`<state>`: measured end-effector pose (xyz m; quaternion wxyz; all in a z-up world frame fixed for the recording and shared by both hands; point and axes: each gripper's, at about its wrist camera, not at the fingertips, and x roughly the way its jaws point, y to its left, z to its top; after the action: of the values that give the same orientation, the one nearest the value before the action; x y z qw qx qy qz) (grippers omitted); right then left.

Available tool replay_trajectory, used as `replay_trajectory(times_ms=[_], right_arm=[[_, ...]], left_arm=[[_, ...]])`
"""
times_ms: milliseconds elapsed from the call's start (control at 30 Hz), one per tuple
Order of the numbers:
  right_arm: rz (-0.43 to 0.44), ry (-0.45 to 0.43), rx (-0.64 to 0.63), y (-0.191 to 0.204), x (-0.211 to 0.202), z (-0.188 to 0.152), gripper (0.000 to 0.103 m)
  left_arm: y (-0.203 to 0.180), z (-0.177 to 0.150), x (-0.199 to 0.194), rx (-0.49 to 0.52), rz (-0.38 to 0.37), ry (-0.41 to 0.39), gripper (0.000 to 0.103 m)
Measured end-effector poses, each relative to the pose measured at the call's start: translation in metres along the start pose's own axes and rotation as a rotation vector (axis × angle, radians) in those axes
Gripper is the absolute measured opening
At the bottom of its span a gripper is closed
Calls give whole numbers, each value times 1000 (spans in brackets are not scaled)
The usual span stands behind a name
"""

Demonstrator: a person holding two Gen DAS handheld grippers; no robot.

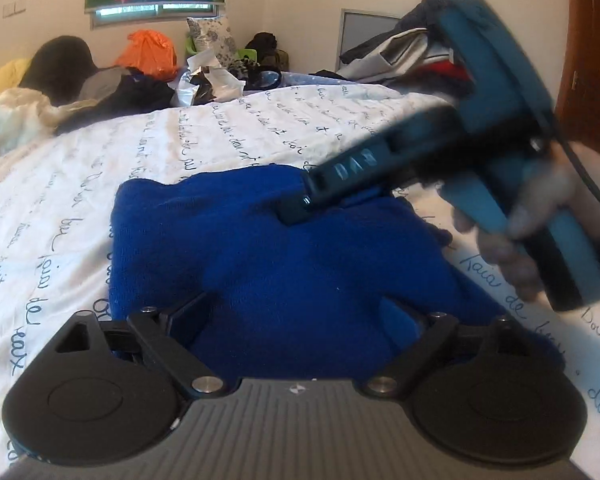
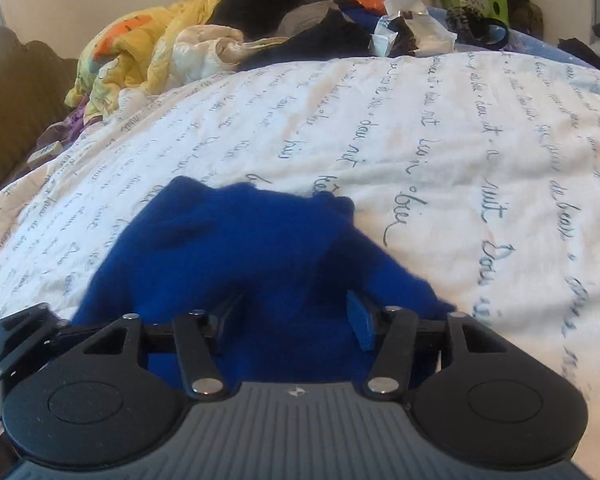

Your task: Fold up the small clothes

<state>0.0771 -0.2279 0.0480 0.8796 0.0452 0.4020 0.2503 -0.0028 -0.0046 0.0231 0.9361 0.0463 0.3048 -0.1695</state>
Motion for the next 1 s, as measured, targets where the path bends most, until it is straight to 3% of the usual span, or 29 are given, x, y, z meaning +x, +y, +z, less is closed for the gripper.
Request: replay_trajectory(times_ms=[167,233,300,367,400,500,633,733,800,867,933,1000], right_arm=[[-41,10,-63,11,-1,4,56],[-75,-10,-16,16,-19,3,57],[-38,-90,-3,25,-46,-4,59],[18,-139,-37,36,-61,-9,69],[22,-118,-69,42,-59,-9,77],[-45,6,-108,44,-25,-11,77],[-8,-62,-66,16,3,-9,80],[-42,2,-51,22,1,3,80],[-68,-9,-4,28,-28,-2,81],[20,-90,18,27,-75,-23,81],[112,-113,87,16,-110,-51,89],[150,-31,169,0,-124,-74,89]], left_arm=[[1,-5,-2,-6,-6,-15,90],[2,-5,-3,-6,-5,-18,90],[2,-5,-4,-8,-4,-20,91],[2,-5,-3,-9,-4,-20,92],[2,-4,-2,-7,-4,-19,93],[2,-4,-1,-10,-4,-20,93],[2,-4,-1,-11,-1,-30,94],[4,-7,-22,-31,20,-69,93],[13,-14,-52,-103,10,-113,98],[31,-27,-79,-213,-27,-129,100],[55,-41,-93,-372,-100,-80,94],[71,-52,-98,-489,-152,-48,75]])
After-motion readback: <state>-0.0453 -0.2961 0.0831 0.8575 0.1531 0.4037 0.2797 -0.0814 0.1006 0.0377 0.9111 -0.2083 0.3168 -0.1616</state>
